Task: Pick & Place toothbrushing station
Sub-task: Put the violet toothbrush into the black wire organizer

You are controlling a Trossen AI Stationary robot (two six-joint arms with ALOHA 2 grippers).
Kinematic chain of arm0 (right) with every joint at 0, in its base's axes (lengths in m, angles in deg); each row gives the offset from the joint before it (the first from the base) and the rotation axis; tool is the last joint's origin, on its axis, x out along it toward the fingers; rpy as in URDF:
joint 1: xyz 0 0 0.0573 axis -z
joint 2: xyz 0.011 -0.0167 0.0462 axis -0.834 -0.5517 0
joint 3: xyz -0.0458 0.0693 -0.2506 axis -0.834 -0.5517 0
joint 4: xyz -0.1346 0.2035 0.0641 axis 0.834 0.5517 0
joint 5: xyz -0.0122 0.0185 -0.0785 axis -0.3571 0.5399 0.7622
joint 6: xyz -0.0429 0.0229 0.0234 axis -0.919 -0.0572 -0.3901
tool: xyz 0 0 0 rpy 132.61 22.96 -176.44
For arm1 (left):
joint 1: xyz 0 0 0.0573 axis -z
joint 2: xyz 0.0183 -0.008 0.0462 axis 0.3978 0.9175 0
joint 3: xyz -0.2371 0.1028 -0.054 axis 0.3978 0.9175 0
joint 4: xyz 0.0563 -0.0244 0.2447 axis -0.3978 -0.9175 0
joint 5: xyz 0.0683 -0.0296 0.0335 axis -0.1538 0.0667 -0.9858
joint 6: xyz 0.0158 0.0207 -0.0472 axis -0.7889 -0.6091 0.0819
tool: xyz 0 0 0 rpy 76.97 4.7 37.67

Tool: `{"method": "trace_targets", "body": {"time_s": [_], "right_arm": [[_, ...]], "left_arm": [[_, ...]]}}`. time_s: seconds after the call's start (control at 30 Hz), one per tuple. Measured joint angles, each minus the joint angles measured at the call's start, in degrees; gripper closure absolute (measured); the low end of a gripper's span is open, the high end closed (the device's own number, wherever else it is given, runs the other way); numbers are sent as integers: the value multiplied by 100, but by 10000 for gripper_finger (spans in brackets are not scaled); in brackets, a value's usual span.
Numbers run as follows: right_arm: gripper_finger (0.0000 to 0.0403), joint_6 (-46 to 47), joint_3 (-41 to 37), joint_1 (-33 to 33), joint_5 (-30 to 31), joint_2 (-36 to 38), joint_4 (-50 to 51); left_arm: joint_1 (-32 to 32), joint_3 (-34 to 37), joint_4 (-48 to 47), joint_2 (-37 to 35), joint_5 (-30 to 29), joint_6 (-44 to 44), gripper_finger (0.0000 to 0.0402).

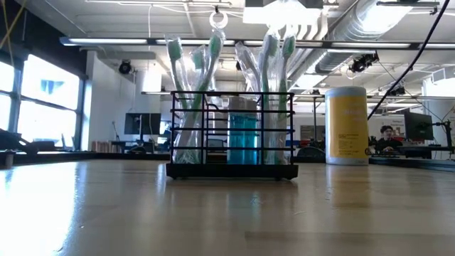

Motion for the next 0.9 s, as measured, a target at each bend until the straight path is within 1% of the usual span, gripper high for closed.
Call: {"method": "trace_targets", "body": {"time_s": [0.2,0.3,0.37,0.43,0.5,0.57,0.63,0.77,0.9], "right_arm": [[374,269,1,-358,948,361,863],[374,683,1,-571,1389,524,1757],[374,1146,-1,-708,1687,648,2316],[374,1552,-1,-840,1943,732,2900],[374,1889,-1,-947,2089,788,3422],[374,2238,-1,-1032,2181,868,3899],[374,2590,-1,-1116,2296,942,4328],[374,2953,-2,-1300,2592,1030,4938],[374,3225,-18,-1614,3338,1096,5611]], "left_arm": [[1,2,-29,-51,35,426,256],[0,2,-543,-209,222,1025,256],[-18,0,-1095,-341,556,1629,256],[-82,0,-1663,-435,1059,2306,256],[-191,0,-2183,-515,1557,2922,256],[-291,4,-2561,-561,1918,3397,256],[-376,2,-2781,-570,2128,3675,256],[-471,4,-3089,-568,2423,3817,256],[-535,74,-3308,-651,2637,4033,256]]}}
